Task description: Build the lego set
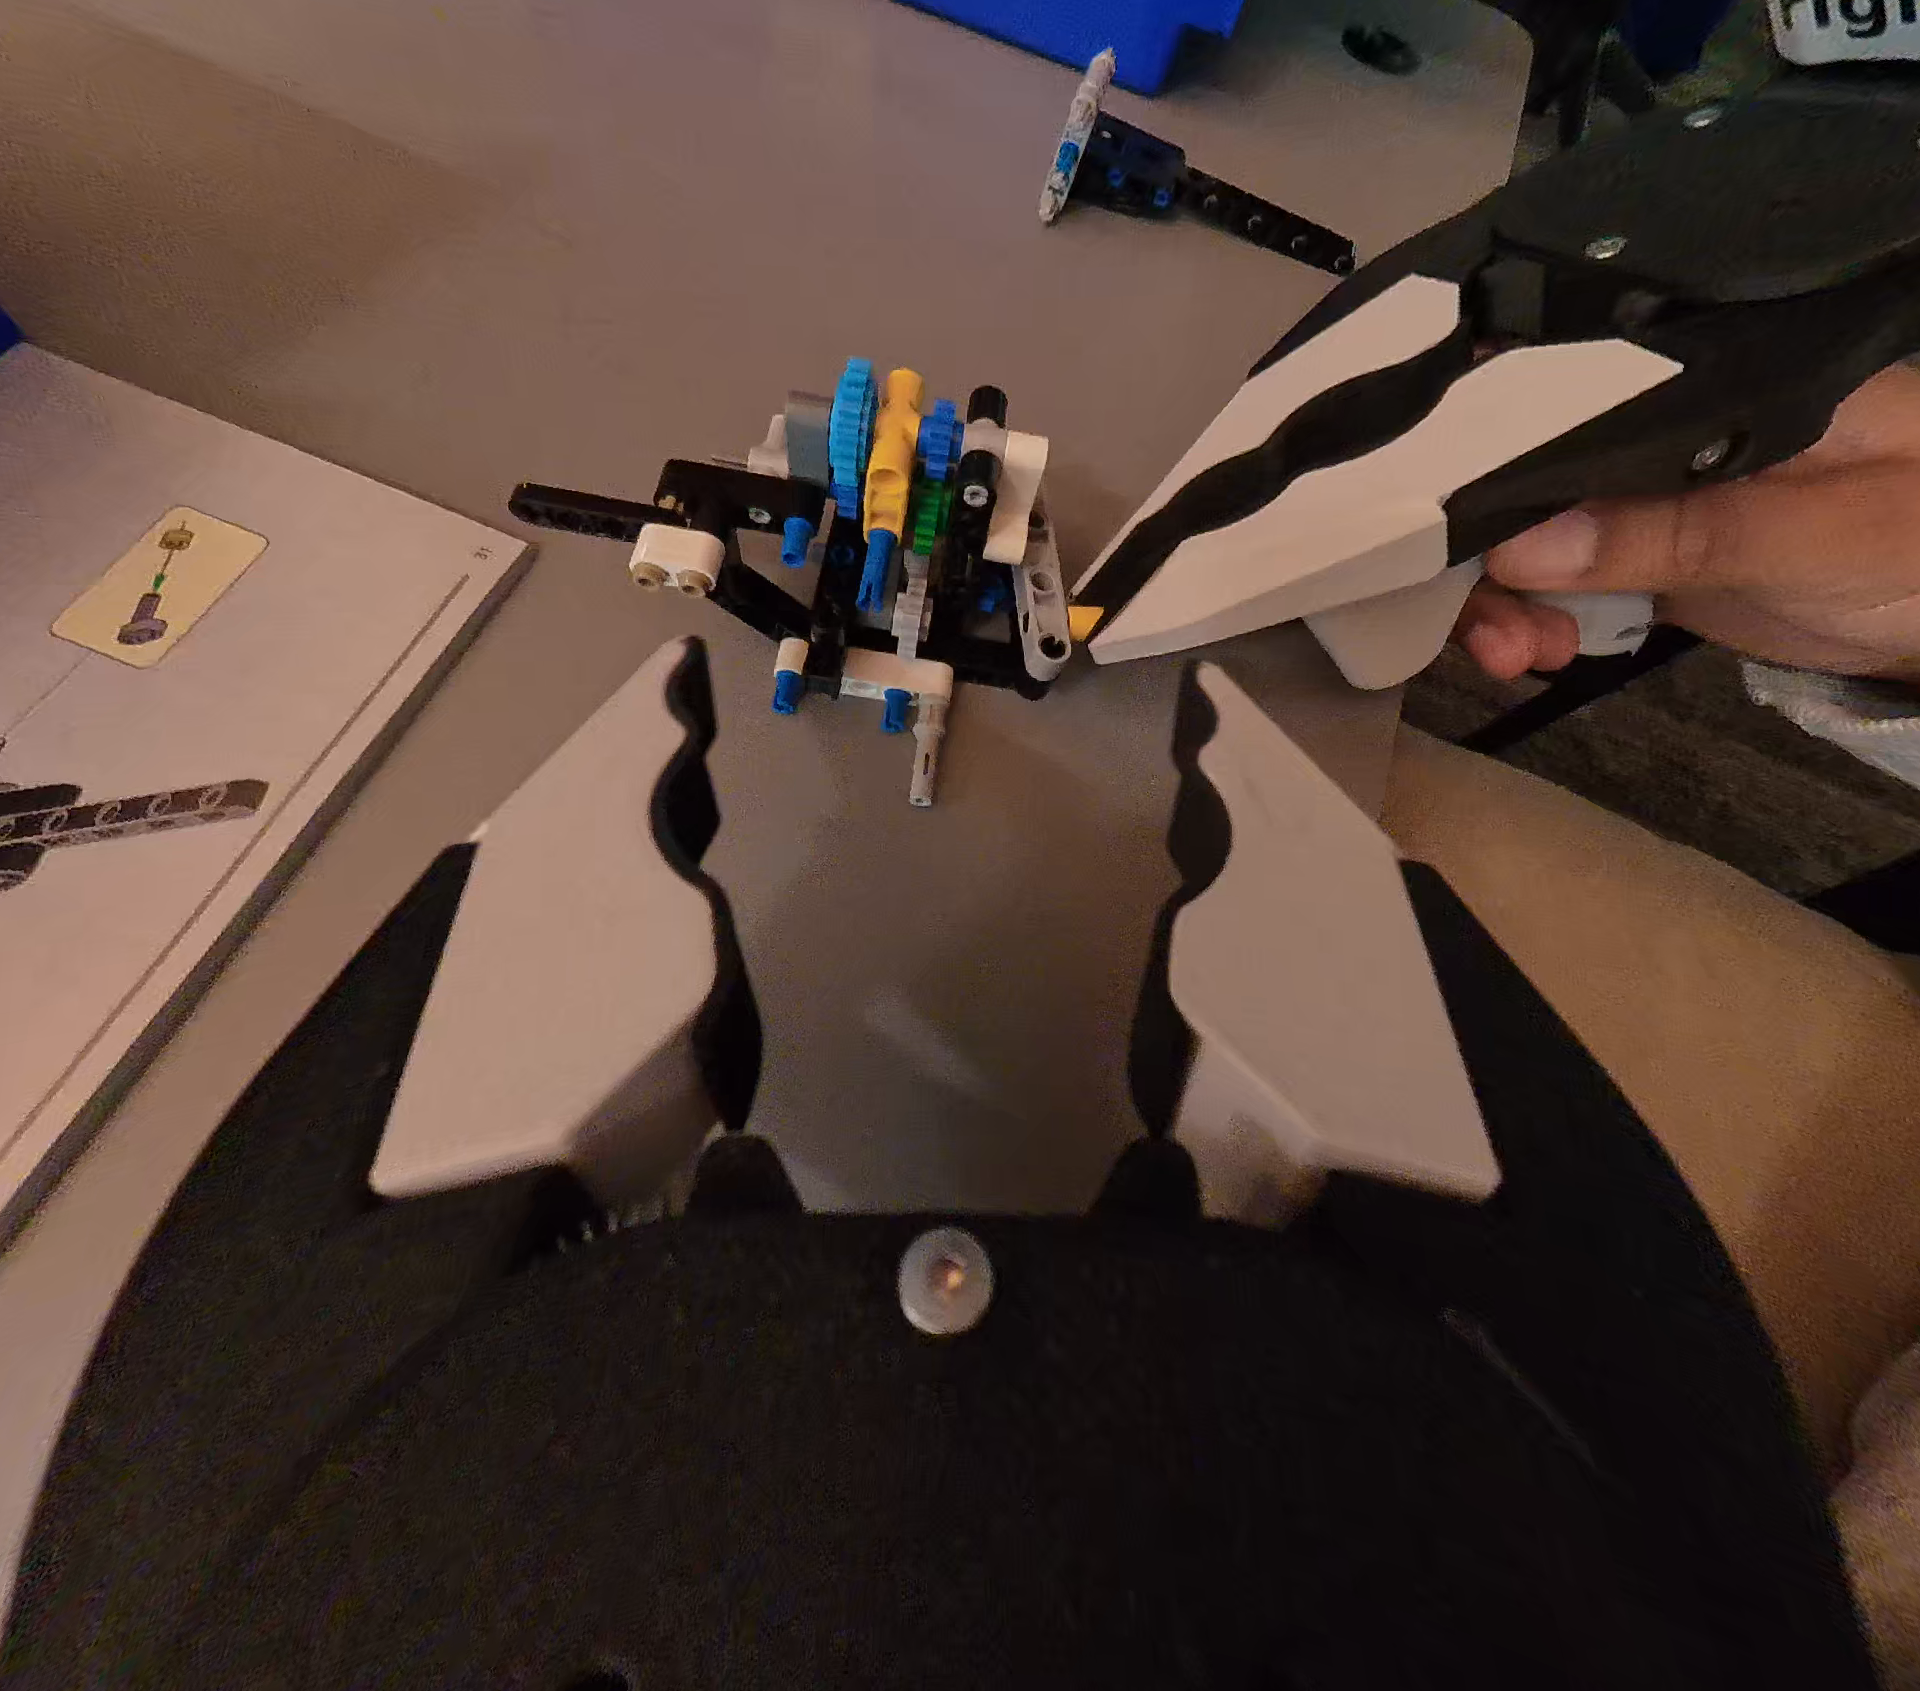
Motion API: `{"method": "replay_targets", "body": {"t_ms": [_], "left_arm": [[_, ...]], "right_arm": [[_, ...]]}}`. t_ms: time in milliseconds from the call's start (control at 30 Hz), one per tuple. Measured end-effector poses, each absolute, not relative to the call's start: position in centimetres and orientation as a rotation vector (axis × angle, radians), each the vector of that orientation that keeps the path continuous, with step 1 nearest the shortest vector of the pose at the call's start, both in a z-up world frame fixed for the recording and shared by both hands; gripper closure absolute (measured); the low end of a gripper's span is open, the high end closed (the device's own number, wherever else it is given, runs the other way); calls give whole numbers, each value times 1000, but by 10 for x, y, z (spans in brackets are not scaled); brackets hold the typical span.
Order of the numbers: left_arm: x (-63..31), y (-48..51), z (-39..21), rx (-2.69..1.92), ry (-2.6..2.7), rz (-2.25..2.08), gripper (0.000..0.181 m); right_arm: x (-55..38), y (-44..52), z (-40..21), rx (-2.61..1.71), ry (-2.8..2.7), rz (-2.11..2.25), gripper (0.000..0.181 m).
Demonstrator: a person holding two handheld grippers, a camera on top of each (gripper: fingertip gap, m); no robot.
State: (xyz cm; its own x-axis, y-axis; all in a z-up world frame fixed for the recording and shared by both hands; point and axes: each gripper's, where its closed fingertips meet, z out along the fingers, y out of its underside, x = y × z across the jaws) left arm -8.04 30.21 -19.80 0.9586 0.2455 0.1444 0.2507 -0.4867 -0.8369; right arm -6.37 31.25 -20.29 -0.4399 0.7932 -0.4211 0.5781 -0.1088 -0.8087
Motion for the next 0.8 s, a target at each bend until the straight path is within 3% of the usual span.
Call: {"method": "replay_targets", "body": {"t_ms": [33, 133, 367, 500, 800], "left_arm": [[-81, 303, -198, -2096, -344, -18, 88], [-84, 305, -201, -2115, -333, -61, 84], [-88, 305, -207, -2144, -384, -116, 101], [-87, 303, -210, -2168, -362, -80, 106], [-80, 302, -213, -2220, -249, 32, 110]], "right_arm": [[-65, 312, -203, -1542, -1941, 1578, 175], [-67, 311, -202, -1566, -1913, 1599, 175], [-66, 310, -208, -1582, -1930, 1555, 172], [-53, 316, -208, -1547, -2003, 1533, 161], [-50, 371, -202, -1140, -2150, 1126, 150]]}}
